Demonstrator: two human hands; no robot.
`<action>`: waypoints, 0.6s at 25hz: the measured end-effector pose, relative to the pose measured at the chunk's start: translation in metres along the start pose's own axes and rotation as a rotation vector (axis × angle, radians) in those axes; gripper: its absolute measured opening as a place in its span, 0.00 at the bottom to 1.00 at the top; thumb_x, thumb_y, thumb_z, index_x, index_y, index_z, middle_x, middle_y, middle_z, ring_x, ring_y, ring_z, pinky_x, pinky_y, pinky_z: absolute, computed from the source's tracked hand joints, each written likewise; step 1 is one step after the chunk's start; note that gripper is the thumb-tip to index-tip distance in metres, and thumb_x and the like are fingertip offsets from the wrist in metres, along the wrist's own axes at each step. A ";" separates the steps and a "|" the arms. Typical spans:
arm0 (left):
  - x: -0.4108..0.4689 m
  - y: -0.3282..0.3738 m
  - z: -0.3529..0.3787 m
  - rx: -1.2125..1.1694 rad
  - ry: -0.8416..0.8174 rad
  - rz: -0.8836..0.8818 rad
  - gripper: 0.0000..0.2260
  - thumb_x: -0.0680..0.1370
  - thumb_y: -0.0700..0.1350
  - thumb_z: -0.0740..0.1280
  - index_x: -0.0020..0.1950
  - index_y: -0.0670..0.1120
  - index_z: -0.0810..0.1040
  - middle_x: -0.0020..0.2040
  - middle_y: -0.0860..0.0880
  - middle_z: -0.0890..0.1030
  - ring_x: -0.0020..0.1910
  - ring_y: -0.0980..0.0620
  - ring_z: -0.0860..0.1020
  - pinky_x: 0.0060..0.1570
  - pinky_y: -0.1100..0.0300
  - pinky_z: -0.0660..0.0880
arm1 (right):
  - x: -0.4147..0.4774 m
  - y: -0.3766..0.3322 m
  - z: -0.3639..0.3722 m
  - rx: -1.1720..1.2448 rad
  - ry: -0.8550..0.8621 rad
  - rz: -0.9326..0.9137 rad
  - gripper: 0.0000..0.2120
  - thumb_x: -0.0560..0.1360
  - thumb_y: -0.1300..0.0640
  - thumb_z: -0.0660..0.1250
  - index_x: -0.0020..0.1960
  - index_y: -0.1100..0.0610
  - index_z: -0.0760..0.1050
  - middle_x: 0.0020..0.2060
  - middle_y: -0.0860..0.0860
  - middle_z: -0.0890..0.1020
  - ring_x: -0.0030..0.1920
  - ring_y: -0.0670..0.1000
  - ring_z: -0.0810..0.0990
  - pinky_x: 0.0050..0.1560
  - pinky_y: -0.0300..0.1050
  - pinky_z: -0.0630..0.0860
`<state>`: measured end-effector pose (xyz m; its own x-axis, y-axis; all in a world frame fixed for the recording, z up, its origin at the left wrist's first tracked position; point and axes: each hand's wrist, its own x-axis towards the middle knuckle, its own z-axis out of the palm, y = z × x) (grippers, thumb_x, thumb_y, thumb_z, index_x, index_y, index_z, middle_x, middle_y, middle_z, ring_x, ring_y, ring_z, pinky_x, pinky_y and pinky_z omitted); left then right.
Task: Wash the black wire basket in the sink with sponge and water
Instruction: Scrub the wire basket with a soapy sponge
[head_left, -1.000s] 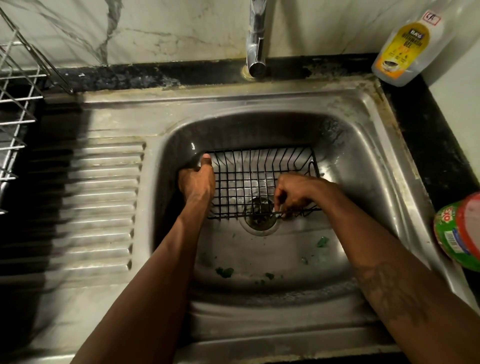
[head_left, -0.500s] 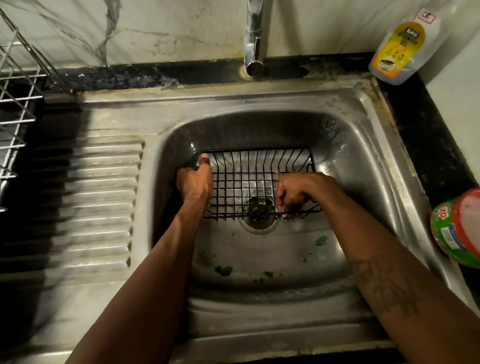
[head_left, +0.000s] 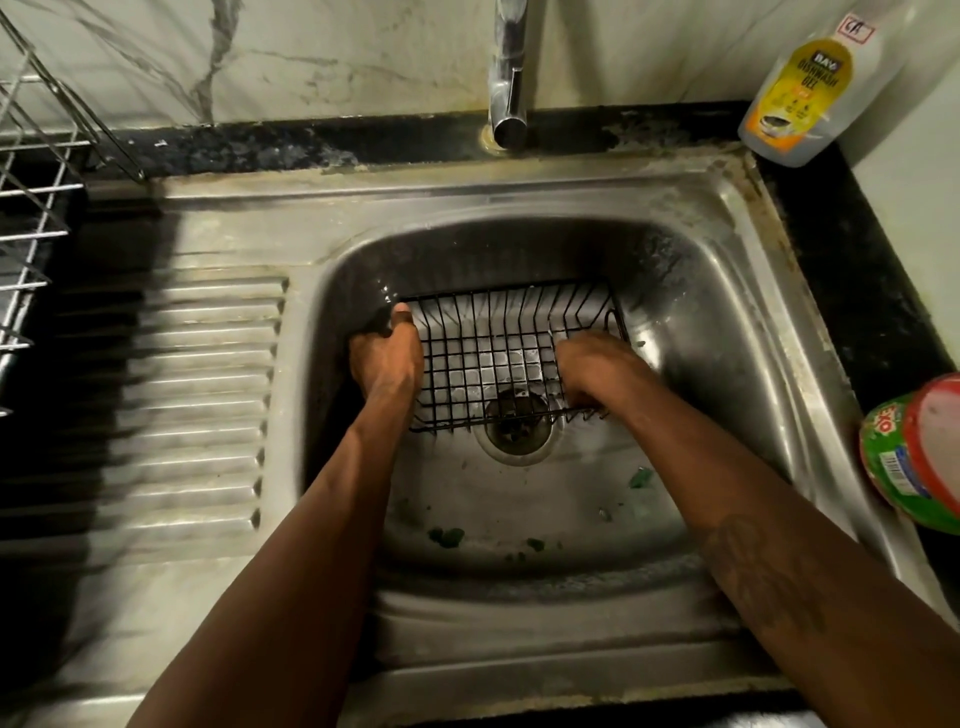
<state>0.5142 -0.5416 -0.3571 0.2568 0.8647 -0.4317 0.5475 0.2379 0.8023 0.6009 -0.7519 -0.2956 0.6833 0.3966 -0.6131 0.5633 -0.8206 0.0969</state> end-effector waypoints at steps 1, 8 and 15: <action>-0.001 0.000 0.000 -0.007 0.005 0.005 0.38 0.60 0.75 0.63 0.51 0.45 0.84 0.45 0.47 0.87 0.48 0.45 0.85 0.53 0.45 0.82 | 0.000 0.000 0.001 -0.009 -0.072 -0.006 0.06 0.74 0.62 0.72 0.50 0.62 0.80 0.41 0.54 0.78 0.39 0.52 0.78 0.40 0.43 0.74; -0.018 0.001 0.004 -0.060 -0.013 0.025 0.37 0.60 0.74 0.62 0.50 0.45 0.84 0.43 0.48 0.86 0.46 0.45 0.85 0.53 0.46 0.82 | 0.002 -0.016 -0.008 0.269 -0.162 -0.190 0.06 0.76 0.60 0.71 0.52 0.53 0.82 0.48 0.50 0.82 0.45 0.48 0.80 0.40 0.42 0.76; -0.024 0.008 0.000 -0.082 -0.007 0.003 0.28 0.65 0.69 0.66 0.45 0.44 0.81 0.43 0.47 0.86 0.45 0.46 0.85 0.53 0.50 0.82 | 0.005 -0.030 -0.001 0.411 -0.122 -0.272 0.08 0.74 0.61 0.74 0.49 0.50 0.83 0.49 0.47 0.82 0.50 0.46 0.80 0.49 0.40 0.75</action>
<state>0.5126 -0.5606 -0.3407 0.2639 0.8626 -0.4315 0.4793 0.2709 0.8348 0.5881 -0.7254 -0.3010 0.4640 0.5874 -0.6631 0.4672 -0.7982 -0.3802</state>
